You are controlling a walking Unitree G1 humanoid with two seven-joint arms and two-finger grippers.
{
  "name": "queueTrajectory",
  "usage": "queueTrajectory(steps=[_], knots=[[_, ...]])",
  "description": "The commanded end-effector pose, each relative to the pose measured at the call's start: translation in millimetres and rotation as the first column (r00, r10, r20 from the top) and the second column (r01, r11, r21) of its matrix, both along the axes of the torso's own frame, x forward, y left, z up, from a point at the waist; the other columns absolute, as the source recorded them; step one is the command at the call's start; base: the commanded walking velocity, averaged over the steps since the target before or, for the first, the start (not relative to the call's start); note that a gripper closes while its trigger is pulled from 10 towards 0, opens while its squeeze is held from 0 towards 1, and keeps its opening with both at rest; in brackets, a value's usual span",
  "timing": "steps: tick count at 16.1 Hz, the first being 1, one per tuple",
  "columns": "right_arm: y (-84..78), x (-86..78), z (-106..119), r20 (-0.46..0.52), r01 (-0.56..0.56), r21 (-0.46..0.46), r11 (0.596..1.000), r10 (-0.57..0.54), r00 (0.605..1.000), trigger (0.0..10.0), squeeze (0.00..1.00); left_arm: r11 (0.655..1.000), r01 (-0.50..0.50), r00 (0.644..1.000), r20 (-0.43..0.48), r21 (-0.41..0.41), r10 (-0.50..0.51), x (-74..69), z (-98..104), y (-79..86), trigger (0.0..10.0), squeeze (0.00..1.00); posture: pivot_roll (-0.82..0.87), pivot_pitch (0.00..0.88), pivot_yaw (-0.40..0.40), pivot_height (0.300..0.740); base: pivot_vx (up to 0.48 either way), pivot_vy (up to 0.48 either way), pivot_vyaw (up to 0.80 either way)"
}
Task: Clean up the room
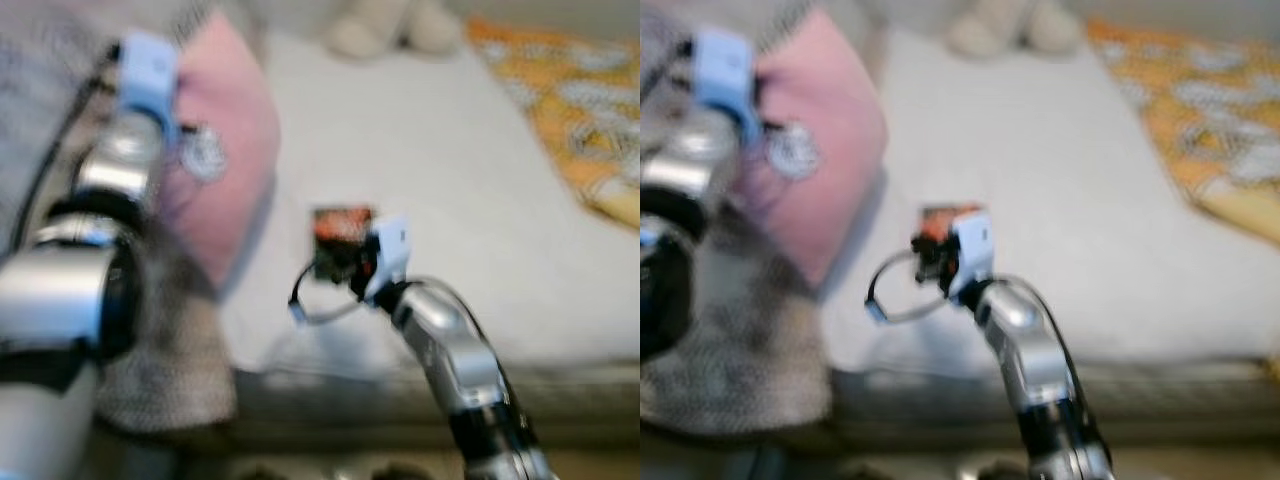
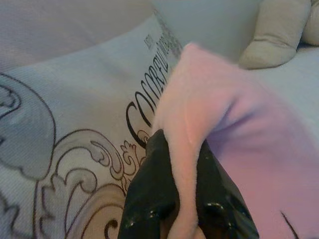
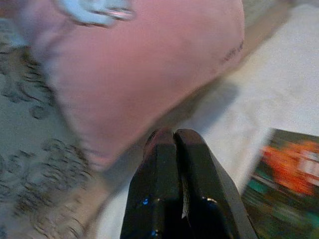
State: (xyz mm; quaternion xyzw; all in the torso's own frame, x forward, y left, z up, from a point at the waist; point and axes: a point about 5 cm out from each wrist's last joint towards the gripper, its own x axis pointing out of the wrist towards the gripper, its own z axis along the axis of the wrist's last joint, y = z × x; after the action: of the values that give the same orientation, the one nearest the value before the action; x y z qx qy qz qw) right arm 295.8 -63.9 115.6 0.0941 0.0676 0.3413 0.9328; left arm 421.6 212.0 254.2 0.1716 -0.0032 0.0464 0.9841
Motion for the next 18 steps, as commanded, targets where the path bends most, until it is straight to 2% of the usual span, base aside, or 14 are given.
queueTrajectory(steps=[1,3,4,5,7,8,9,10,11,12,13,15,17,18], knots=[[-5.7,-5.8,-4.8,-0.022,0.003,-0.013,1.0,-0.003,1.0,10.0,0.0,0.999,0.005,0.999,0.055,-0.039,-0.003,3.7,18.6,-11.4,10.0,0.0,-0.24,0.027,0.076,0.74,0.409,0.247,0.0],[-7.5,-11.2,-5.7,-0.032,-0.002,-0.025,1.0,0.001,0.999,10.0,0.0,0.985,0.032,0.997,0.071,-0.167,-0.021,4.0,15.2,-16.5,10.0,0.0,-0.27,0.05,0.08,0.74,0.0,0.0,0.0],[-7.8,-13.9,-6.4,-0.032,-0.012,-0.038,0.999,0.011,0.999,10.0,0.0,0.978,0.048,0.998,0.06,-0.201,-0.036,4.3,10.1,-21.5,10.0,0.0,-0.31,0.076,0.083,0.74,0.0,0.0,0.0],[-9.6,-21.9,-7.5,-0.028,-0.034,-0.075,0.997,0.032,0.999,10.0,0.0,0.965,0.077,0.997,0.03,-0.251,-0.072,5.1,-1.5,-37.9,10.0,0.0,-0.35,0.097,0.09,0.74,0.0,0.0,0.0],[-15.6,-31.2,-7.7,-0.042,-0.009,-0.086,0.996,0.006,0.999,10.0,0.0,0.94,0.142,0.99,0.039,-0.31,-0.136,6.9,-0.4,-68.9,10.0,0.0,-0.38,0.112,0.08,0.74,0.0,0.0,0.0],[-16.7,-33.4,-7.8,-0.047,-0.005,-0.085,0.996,0.001,0.999,10.0,0.0,0.932,0.144,0.99,0.046,-0.334,-0.136,7.2,1.3,-72.1,10.0,0.0,-0.39,0.116,0.075,0.74,0.0,0.0,0.0],[-17.7,-39.4,-9.4,-0.063,-0.012,-0.088,0.996,0.006,0.998,10.0,0.0,0.874,0.093,0.996,0.039,-0.477,-0.085,7.0,-2.9,-66.2,10.0,0.0,-0.39,0.128,0.067,0.74,0.0,0.0,0.0],[-17.1,-42.9,-12.3,-0.077,-0.025,-0.096,0.995,0.018,0.997,10.0,0.0,0.78,0.008,1.0,-0.003,-0.626,-0.013,4.8,-17.9,-52.6,10.0,0.0,-0.39,0.133,0.065,0.74,0.0,0.0,0.0],[-16.7,-45.6,-13.2,-0.085,-0.034,-0.1,0.994,0.025,0.996,10.0,0.0,0.734,-0.051,0.999,-0.043,-0.677,0.029,2.0,-31.7,-44.2,10.0,0.0,-0.38,0.136,0.059,0.74,0.0,0.0,0.0],[-16.6,-46.5,-13.1,-0.086,-0.036,-0.101,0.994,0.027,0.996,10.0,0.0,0.737,-0.065,0.998,-0.055,-0.673,0.037,1.0,-36.2,-42.3,10.0,0.0,-0.38,0.137,0.058,0.74,0.0,0.0,0.0],[-15.8,-47.9,-12.7,-0.092,-0.04,-0.101,0.994,0.031,0.995,10.0,0.0,0.774,-0.037,0.999,-0.053,-0.633,0.005,0.6,-39.6,-48.5,10.0,0.0,-0.38,0.14,0.053,0.74,0.0,0.0,0.0],[-13.4,-47.7,-12.6,-0.097,-0.049,-0.103,0.993,0.039,0.995,10.0,0.0,0.815,0.099,0.995,0.035,-0.571,-0.097,4.6,-18.3,-75.3,10.0,0.0,-0.36,0.139,0.044,0.74,0.0,0.0,0.0],[-12.3,-47.2,-11.5,-0.098,-0.054,-0.104,0.993,0.044,0.994,10.0,0.0,0.762,0.17,0.985,0.101,-0.625,-0.137,6.3,-1.6,-88.3,10.0,0.0,-0.36,0.138,0.041,0.74,0.0,0.0,0.0],[-12.1,-47.0,-11.0,-0.1,-0.055,-0.104,0.993,0.045,0.994,10.0,0.0,0.704,0.201,0.98,0.137,-0.681,-0.146,6.9,6.3,-91.8,10.0,0.0,-0.36,0.137,0.043,0.74,0.0,0.0,0.0]])
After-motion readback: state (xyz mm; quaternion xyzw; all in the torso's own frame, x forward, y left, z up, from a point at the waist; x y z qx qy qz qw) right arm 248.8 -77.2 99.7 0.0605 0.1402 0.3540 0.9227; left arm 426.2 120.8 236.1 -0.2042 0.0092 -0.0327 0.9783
